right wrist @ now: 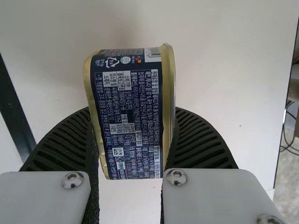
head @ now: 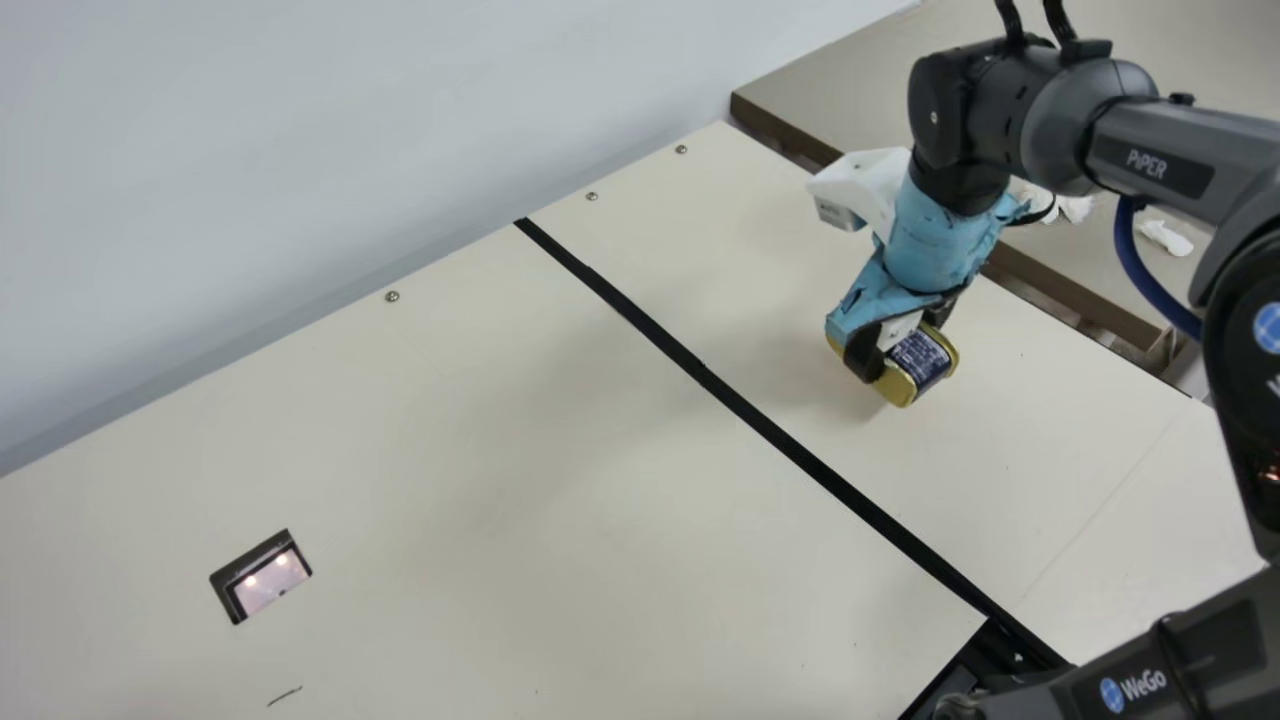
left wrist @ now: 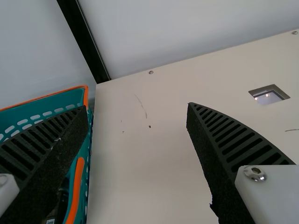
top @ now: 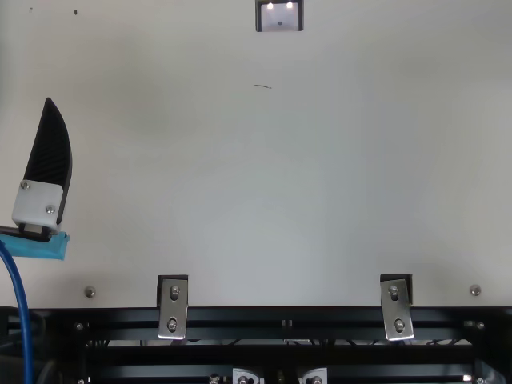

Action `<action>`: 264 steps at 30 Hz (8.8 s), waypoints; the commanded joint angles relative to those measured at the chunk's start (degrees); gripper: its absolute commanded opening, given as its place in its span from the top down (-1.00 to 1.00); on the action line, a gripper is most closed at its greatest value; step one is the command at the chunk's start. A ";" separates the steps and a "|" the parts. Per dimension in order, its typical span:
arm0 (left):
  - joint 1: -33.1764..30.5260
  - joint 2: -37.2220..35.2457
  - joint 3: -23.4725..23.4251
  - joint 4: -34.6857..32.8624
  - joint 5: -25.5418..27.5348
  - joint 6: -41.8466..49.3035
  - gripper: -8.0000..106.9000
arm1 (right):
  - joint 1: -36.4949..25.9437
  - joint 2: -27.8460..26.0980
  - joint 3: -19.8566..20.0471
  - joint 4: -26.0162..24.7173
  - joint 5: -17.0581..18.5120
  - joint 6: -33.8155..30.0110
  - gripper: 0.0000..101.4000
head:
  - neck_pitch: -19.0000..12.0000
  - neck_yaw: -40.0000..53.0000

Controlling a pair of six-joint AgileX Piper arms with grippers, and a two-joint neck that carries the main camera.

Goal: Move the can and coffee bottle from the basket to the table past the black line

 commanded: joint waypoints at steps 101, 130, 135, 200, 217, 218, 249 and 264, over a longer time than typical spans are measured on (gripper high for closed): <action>0.00 0.00 0.00 0.00 0.00 0.00 -0.71 | 24.96 -42.48 8.44 63.31 15.14 -6.11 -1.00 | -1.43 -1.32; 0.00 0.00 0.00 0.00 0.00 0.00 -0.71 | 24.96 -42.54 8.44 63.44 15.14 -6.11 -1.00 | -1.05 34.96; 0.00 0.00 0.00 0.00 0.00 0.00 -0.71 | 24.96 -42.54 8.44 63.44 15.14 -6.11 -1.00 | -2.83 44.69; 0.00 0.00 0.00 0.00 0.00 0.00 -0.71 | 24.96 -42.54 8.44 63.44 15.14 -6.11 -1.00 | -7.40 80.31; 6.96 6.96 -9.08 0.75 0.36 -6.07 -0.71 | 24.96 -42.54 8.44 63.44 15.14 -6.11 -1.00 | -7.40 80.31; 7.72 7.66 -10.11 0.57 0.62 -6.27 -0.71 | 24.96 -42.54 8.44 63.44 15.14 -6.11 -1.00 | -7.40 80.31; 40.27 52.88 -52.29 -24.34 26.45 36.70 -0.71 | 24.96 -42.54 8.44 63.44 15.14 -6.11 -1.00 | -7.40 80.31; 42.86 73.83 -63.38 -16.78 32.12 42.41 -0.71 | 24.96 -42.54 8.44 63.44 15.14 -6.11 -1.00 | -7.40 80.31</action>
